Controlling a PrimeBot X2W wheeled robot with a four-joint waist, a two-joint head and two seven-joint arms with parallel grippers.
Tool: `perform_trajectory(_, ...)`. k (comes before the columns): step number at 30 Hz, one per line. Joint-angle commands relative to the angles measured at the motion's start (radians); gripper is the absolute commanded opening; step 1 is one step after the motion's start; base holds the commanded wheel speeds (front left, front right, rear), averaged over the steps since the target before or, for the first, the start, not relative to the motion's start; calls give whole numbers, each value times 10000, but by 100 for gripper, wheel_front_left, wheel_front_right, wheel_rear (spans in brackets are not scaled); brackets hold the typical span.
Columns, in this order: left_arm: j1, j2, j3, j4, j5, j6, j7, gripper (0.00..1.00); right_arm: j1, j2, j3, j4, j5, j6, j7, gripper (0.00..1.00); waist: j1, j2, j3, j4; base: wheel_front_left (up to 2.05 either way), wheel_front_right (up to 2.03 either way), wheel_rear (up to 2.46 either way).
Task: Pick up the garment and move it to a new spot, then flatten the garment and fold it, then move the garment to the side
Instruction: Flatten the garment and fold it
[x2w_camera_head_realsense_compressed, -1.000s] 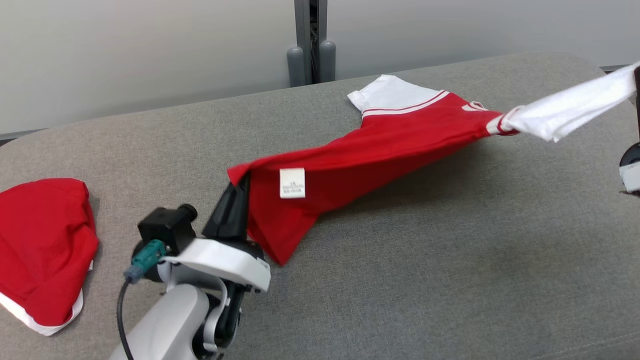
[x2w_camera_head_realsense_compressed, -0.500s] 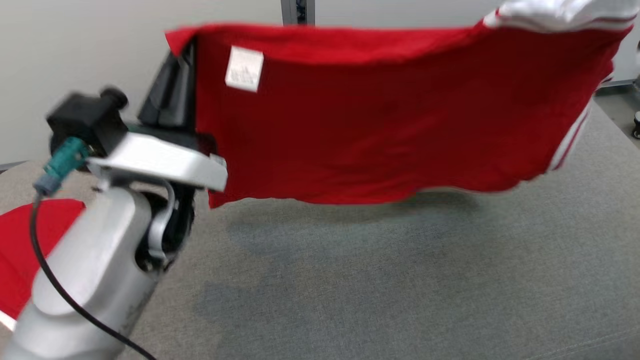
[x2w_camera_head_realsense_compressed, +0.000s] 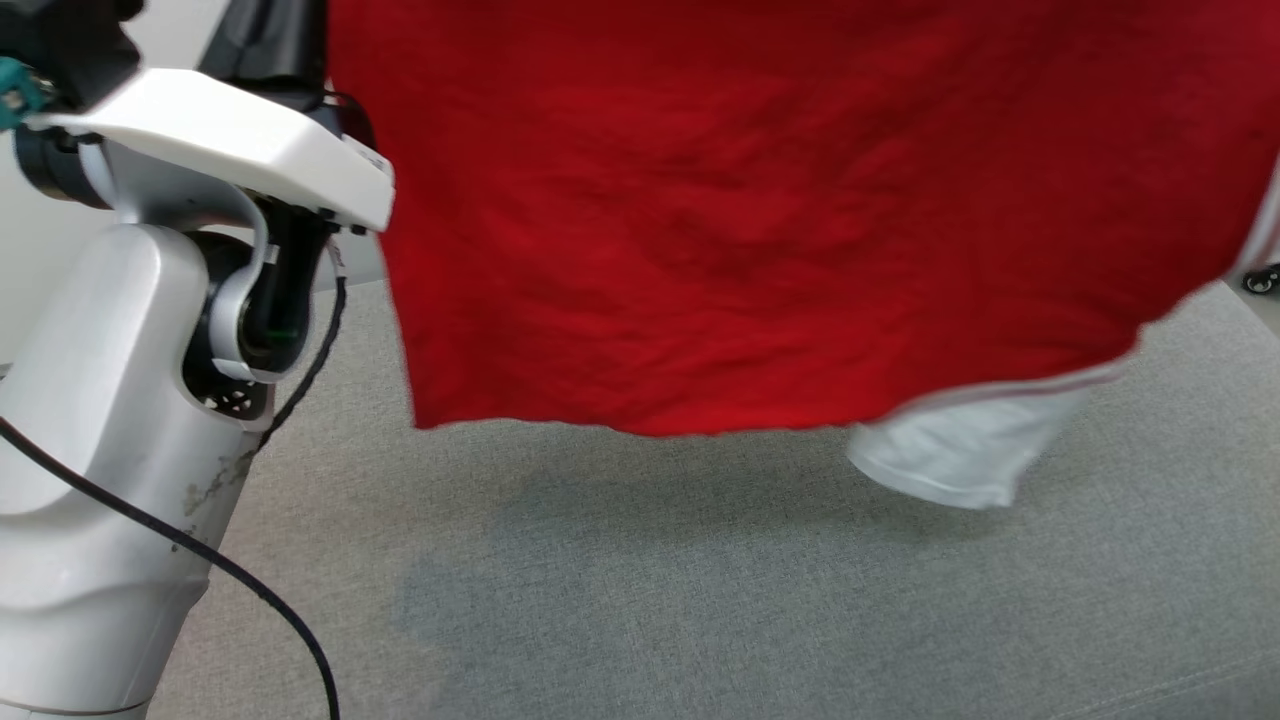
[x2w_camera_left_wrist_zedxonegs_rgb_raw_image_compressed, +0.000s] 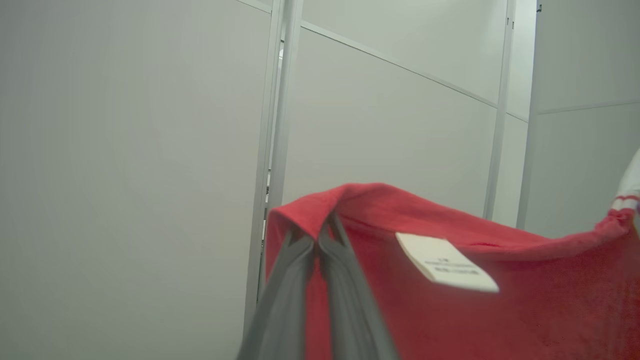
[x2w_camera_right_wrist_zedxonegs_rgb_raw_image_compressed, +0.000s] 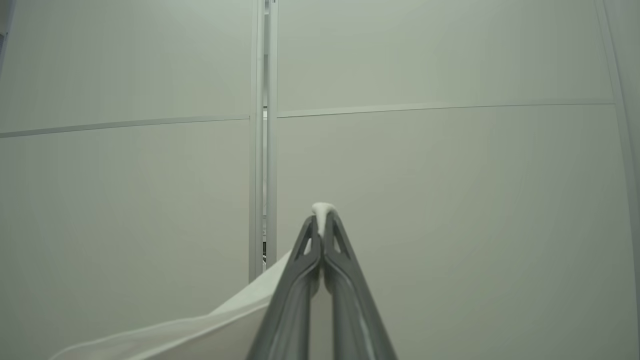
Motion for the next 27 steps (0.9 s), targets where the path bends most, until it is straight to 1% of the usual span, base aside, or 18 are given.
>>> perform_trajectory(1, -78, 15, 137, 75, -111, 97, 7, 0, -187, -41, 68, 240, -54, -3, -117, 0, 0, -1, -39, 4, 0, 0, 0)
perform_trajectory(3, 7, -71, 303, 81, -374, 141, 98, 0, -306, -99, 164, 462, -71, -3, -214, 0, 0, -1, -57, 4, 0, 0, 0)
perform_trajectory(5, 131, -136, 360, 43, -630, 87, 213, 0, -316, -152, 349, 644, -36, -3, -277, 0, 0, -1, -55, 6, 0, 0, 0)
perform_trajectory(10, 338, -135, 256, 42, -752, 122, 388, 0, -311, -288, 666, 1007, 216, -3, -420, 0, 0, -1, 61, 53, 0, 0, 0)
perform_trajectory(16, 199, -258, 222, 56, -968, 177, 684, 0, -515, -269, 836, 1323, 577, -3, -372, 0, 0, -1, 407, 106, 0, 0, 0)
perform_trajectory(19, -189, -466, 250, 159, -1182, 249, 972, 0, -785, -342, 915, 1479, 757, -3, -311, 0, 0, -1, 944, 178, 0, 0, 0)
perform_trajectory(21, -541, -609, 122, 379, -1258, 221, 1283, 0, -1050, -418, 1065, 1568, 702, -3, -377, 0, 0, -1, 1386, 221, 0, 0, 0)
perform_trajectory(24, -1555, -804, 20, 883, -1175, 268, 1611, 0, -1665, -522, 1289, 1824, 614, -3, -527, 0, 0, -1, 2248, 279, 0, 0, 0)
perform_trajectory(27, -2925, -1075, -71, 1672, -856, 290, 1625, 0, -2620, -541, 1424, 2215, 647, -3, -758, 0, 0, -1, 3178, 331, 0, 0, 0)
